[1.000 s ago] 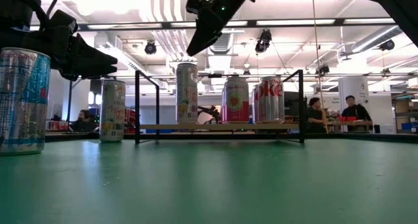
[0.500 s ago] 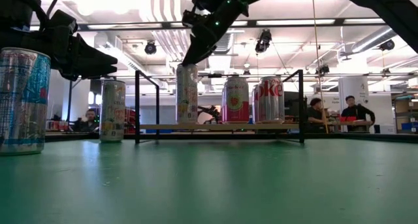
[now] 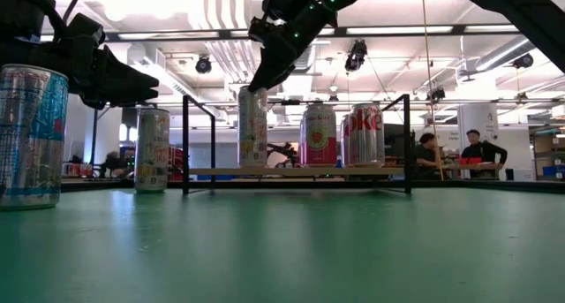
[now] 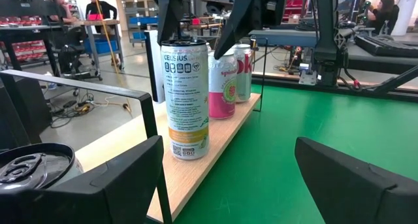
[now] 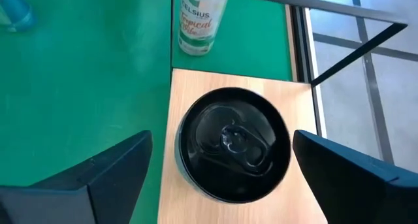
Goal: Place canned beverage on shelf
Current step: Put the right black and white soda can on the shelf
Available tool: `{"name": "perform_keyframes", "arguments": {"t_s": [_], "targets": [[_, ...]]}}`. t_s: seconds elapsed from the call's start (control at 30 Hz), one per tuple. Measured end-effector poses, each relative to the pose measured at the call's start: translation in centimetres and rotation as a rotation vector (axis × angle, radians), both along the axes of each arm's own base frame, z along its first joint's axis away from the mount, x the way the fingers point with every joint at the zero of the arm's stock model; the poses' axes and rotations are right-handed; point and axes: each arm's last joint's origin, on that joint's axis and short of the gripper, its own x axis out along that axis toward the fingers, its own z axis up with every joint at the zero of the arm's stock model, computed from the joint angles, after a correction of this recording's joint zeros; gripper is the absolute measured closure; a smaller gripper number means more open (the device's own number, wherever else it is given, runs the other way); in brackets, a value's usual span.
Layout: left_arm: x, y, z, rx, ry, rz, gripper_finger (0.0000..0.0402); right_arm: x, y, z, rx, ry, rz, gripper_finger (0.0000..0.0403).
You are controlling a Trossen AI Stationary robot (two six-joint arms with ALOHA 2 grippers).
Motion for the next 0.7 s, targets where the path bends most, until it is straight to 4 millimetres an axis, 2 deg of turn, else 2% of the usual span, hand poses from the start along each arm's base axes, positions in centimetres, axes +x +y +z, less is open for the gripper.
{"name": "perform_keyframes", "arguments": {"t_s": [0.3, 0.5, 0.7], "targets": [[0.00, 0.00, 0.01, 0.000, 0.000, 0.000, 0.0070, 0.09, -0.04, -0.26, 0.024, -0.001, -0.025, 0.0100], [0.00, 0.00, 0.01, 0.000, 0.000, 0.000, 0.0070, 0.11, -0.05, -0.24, 0.060, -0.009, -0.065, 0.0158], [0.00, 0.00, 0.00, 0.000, 0.000, 0.000, 0.0070, 0.13, -0.12, -0.22, 0.075, -0.010, -0.132, 0.0164]]}}
